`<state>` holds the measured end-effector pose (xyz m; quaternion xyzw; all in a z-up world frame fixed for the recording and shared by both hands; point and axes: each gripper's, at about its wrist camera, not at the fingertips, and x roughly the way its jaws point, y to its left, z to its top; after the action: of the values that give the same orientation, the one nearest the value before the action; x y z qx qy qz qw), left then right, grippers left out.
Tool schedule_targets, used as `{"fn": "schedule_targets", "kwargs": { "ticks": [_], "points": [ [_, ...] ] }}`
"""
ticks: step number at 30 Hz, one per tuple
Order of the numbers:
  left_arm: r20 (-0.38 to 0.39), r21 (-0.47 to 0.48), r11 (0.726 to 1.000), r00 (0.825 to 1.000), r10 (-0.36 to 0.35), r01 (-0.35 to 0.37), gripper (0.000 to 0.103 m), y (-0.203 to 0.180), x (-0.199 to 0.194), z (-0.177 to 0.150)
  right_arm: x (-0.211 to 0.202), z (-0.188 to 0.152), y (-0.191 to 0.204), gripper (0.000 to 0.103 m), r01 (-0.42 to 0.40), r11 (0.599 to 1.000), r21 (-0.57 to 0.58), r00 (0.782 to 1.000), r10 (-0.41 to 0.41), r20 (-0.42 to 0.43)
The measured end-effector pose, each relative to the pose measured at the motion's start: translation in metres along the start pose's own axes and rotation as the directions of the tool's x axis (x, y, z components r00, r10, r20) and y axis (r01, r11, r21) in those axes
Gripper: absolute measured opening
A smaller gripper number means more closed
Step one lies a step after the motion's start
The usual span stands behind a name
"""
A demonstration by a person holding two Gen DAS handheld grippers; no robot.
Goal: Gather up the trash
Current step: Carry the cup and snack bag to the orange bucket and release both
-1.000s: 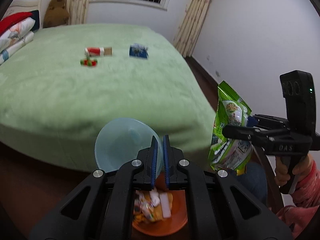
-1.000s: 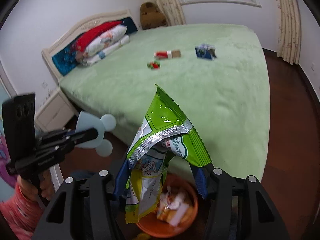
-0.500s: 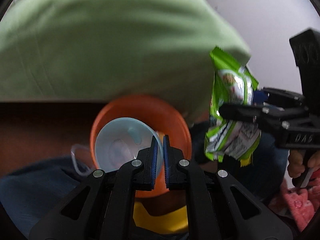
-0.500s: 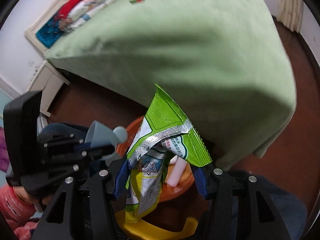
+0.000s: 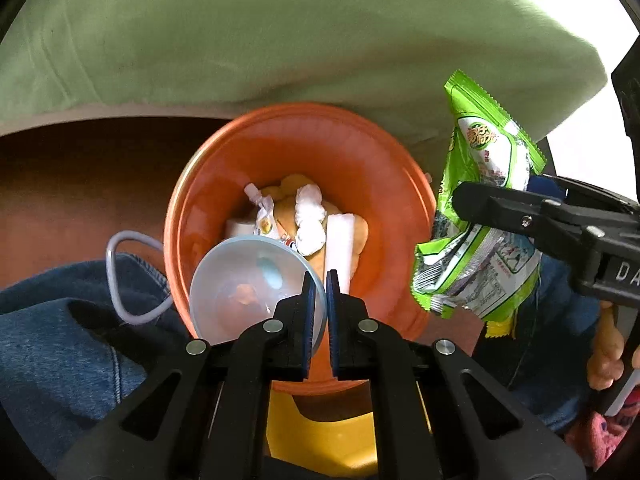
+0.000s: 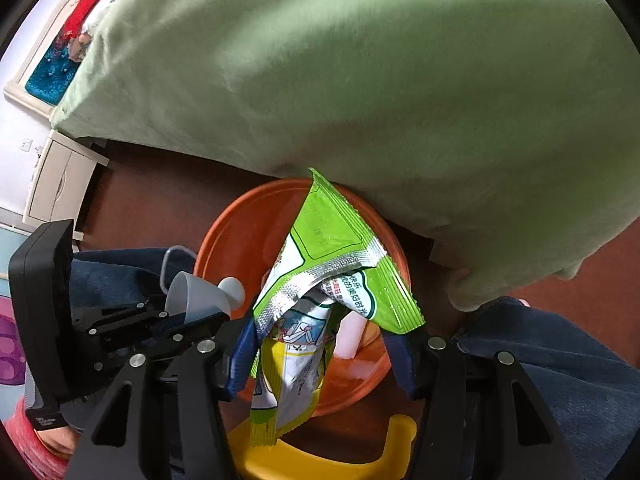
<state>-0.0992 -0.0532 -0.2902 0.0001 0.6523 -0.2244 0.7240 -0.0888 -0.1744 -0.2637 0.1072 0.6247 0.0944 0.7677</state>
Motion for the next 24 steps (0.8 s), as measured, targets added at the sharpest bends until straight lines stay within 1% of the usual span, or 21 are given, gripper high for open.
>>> {"fn": "schedule_targets", "kwargs": {
  "ticks": [4, 6, 8, 9, 10, 12, 13, 14, 15, 19, 24],
  "points": [
    [-0.026, -0.019, 1.000, 1.000, 0.014, -0.014, 0.006, 0.006, 0.002, 0.002, 0.006, 0.006, 0.002, 0.057, -0.008, 1.000, 0.008, 1.000, 0.008, -0.023],
    [-0.040, -0.020, 1.000, 0.999, 0.022, -0.023, 0.006, 0.007, 0.005, 0.003, 0.010, 0.006, 0.004, 0.057, 0.004, 1.000, 0.002, 1.000, -0.004, -0.027],
    [-0.047, -0.024, 0.999, 0.999, 0.024, -0.025, 0.006, 0.006, 0.007, 0.001, 0.011, 0.007, 0.002, 0.060, 0.003, 1.000, 0.001, 0.999, -0.002, -0.034],
    [-0.048, -0.026, 0.999, 0.999, 0.026, -0.027, 0.006, 0.007, 0.008, 0.001, 0.011, 0.007, 0.003, 0.064, 0.003, 1.000, -0.004, 0.999, -0.003, -0.036],
    [-0.046, -0.032, 0.999, 0.998, 0.040, -0.041, 0.009, 0.008, 0.010, 0.001, 0.012, 0.007, 0.004, 0.071, 0.005, 1.000, -0.008, 0.999, -0.006, -0.036],
    [-0.043, -0.045, 0.997, 0.997, 0.058, -0.060, 0.037, 0.011, 0.014, 0.004, 0.010, 0.007, 0.005, 0.079, 0.027, 0.999, -0.017, 0.999, -0.027, -0.026],
    [-0.031, -0.054, 0.996, 0.997, 0.066, -0.067, 0.059, 0.012, 0.012, 0.004, 0.009, 0.008, 0.006, 0.079, 0.034, 0.999, -0.022, 0.999, -0.034, -0.015],
    [-0.010, -0.062, 0.994, 0.996, 0.085, -0.086, 0.071, 0.013, 0.009, 0.004, 0.008, 0.009, 0.006, 0.079, 0.033, 0.999, -0.024, 0.999, -0.034, -0.012],
    [0.015, -0.062, 0.993, 0.994, 0.104, -0.103, 0.071, 0.014, 0.005, 0.004, 0.007, 0.009, 0.004, 0.080, 0.032, 0.999, -0.019, 0.999, -0.032, -0.009],
    [0.033, -0.064, 0.991, 0.992, 0.121, -0.119, 0.073, 0.015, -0.004, 0.006, 0.001, 0.010, -0.004, 0.080, 0.014, 0.999, 0.031, 1.000, -0.014, 0.013],
    [0.065, -0.059, 0.989, 0.989, 0.136, -0.132, 0.076, 0.012, -0.014, 0.006, -0.016, 0.012, -0.010, 0.081, -0.018, 0.997, 0.070, 0.998, 0.013, 0.067]
  ]
}}
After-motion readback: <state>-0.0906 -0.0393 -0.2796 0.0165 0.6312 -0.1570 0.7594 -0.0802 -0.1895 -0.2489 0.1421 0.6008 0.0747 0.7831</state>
